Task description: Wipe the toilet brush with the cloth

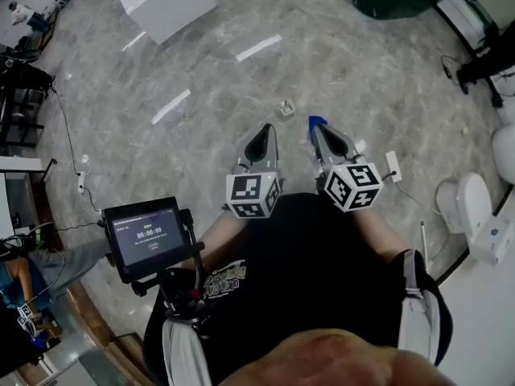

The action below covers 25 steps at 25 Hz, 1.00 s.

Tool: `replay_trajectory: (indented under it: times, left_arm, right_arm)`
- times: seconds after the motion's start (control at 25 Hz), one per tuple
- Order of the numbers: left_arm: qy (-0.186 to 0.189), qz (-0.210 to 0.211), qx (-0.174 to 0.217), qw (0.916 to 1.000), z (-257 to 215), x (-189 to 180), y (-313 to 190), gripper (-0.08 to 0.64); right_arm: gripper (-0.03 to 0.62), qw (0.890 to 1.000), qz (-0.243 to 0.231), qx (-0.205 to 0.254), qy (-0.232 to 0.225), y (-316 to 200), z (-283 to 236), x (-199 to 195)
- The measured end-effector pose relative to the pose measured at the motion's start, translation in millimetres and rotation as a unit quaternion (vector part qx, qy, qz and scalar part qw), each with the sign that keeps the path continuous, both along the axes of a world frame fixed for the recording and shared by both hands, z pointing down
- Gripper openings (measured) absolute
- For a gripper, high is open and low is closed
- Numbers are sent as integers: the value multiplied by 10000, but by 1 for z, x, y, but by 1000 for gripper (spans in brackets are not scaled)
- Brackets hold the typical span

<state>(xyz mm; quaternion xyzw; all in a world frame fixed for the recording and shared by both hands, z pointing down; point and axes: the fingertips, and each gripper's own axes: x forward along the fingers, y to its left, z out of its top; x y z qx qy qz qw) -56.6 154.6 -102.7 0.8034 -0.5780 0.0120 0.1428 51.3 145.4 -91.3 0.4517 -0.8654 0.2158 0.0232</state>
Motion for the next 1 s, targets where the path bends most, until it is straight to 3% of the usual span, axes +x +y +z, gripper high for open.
replay_trajectory:
  times: [0.68, 1.0]
  left_arm:
    - [-83, 43, 99, 9999, 0, 2, 1, 20]
    - [68, 131, 209, 9997, -2, 6, 6, 59]
  right_arm:
    - [2, 9999, -74, 45, -108, 1, -1, -2]
    - [2, 9999, -98, 26, -35, 7, -1, -2]
